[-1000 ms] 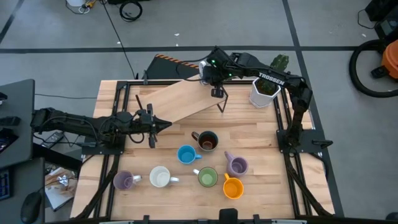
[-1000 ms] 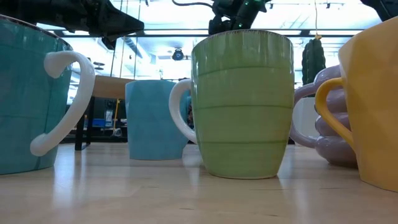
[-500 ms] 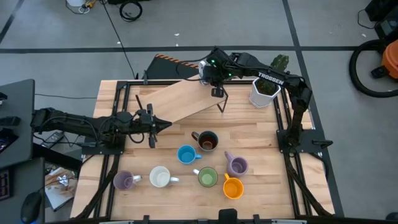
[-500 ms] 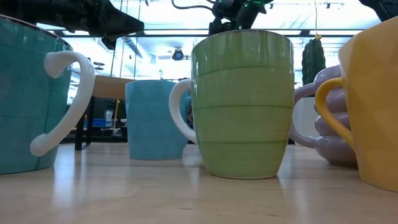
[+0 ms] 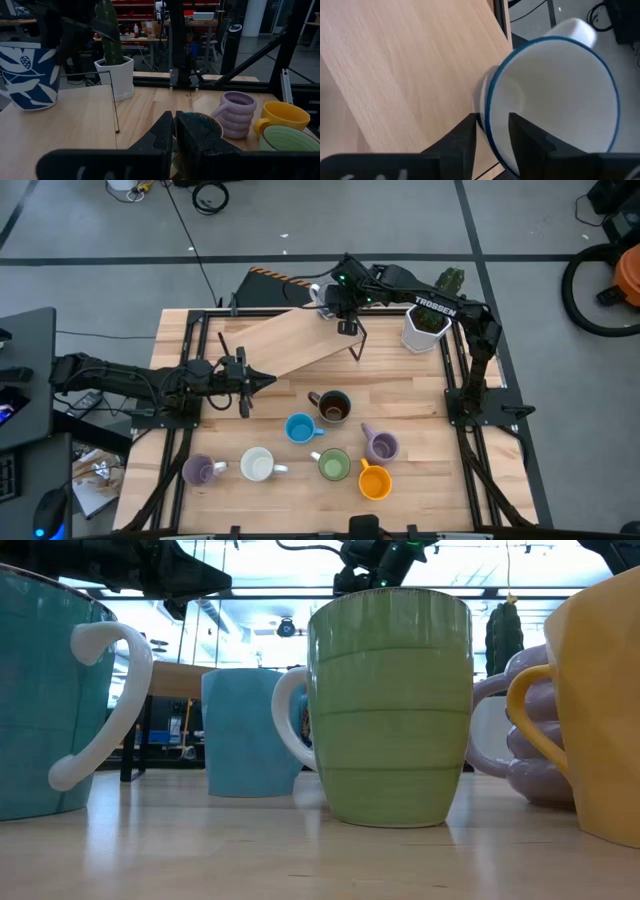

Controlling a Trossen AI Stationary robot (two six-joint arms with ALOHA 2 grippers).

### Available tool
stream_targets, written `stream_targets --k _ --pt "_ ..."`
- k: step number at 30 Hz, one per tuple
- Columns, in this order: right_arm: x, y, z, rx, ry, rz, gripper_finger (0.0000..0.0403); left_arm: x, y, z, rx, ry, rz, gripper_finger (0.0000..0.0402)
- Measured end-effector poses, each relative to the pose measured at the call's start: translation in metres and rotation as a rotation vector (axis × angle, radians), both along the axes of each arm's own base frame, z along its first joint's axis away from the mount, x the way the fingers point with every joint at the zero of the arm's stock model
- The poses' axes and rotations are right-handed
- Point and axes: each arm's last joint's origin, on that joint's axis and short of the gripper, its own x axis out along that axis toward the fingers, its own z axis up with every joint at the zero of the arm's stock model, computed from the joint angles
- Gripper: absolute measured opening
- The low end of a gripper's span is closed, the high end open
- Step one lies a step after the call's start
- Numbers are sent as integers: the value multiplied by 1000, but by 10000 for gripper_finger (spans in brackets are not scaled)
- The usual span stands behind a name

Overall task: Place coffee mugs
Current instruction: Put the pattern white mug on the shelf

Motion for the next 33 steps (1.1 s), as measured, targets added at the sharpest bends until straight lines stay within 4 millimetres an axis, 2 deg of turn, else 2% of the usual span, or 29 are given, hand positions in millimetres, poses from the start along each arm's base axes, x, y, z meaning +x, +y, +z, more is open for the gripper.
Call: stream_targets --k 16,25,28,33 --pt "7 2 5 -28 -74 5 150 0 0 0 0 0 0 27" --pt "8 2 18 -23 -140 -73 155 0 0 0 0 0 0 27" --pt "7 7 19 -26 -127 -60 151 0 0 0 0 0 0 27" --pt "-1 14 34 -72 -146 -10 146 0 0 0 -1 3 0 27"
